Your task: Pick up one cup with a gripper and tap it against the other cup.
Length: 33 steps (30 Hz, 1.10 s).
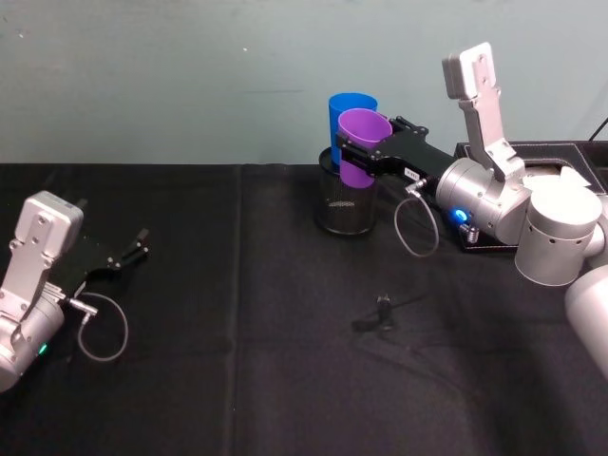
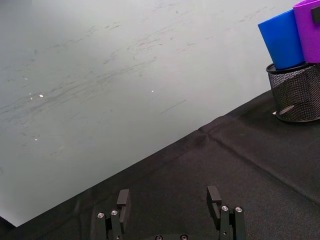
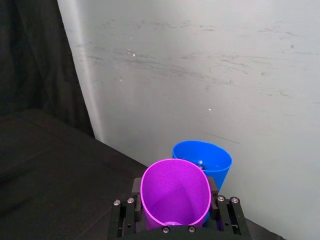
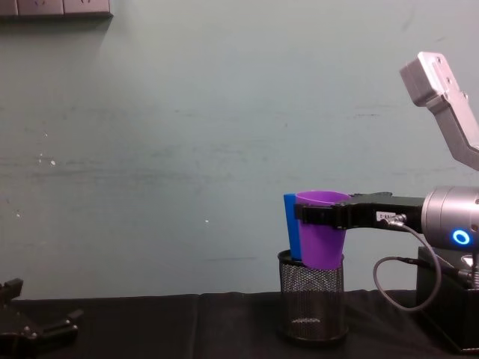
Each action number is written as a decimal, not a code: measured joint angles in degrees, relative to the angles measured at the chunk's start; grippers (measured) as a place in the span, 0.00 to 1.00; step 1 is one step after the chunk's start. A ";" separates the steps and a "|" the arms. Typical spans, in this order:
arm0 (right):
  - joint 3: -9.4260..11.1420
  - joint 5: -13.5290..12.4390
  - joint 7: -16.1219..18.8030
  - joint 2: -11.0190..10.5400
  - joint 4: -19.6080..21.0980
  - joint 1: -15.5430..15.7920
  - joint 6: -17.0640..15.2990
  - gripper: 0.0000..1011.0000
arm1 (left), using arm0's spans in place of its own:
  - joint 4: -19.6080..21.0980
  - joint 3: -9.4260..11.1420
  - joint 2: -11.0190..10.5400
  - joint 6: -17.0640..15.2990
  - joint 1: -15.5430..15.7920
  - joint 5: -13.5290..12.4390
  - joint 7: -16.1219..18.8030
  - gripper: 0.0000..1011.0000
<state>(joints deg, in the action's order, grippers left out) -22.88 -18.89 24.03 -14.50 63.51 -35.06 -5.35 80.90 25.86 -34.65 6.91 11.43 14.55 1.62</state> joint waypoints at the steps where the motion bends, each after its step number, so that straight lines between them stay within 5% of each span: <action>1: 0.00 0.00 0.00 0.00 0.00 0.01 0.01 0.73 | 0.00 0.00 0.00 0.00 0.00 0.00 0.00 0.99; 33: 0.00 0.00 0.00 0.00 0.00 0.01 0.01 0.73 | 0.00 0.00 0.00 0.00 0.00 0.00 0.00 0.99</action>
<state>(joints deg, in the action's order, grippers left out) -22.88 -18.89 24.03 -14.51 63.51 -35.05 -5.34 80.90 25.86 -34.65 6.91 11.43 14.55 1.62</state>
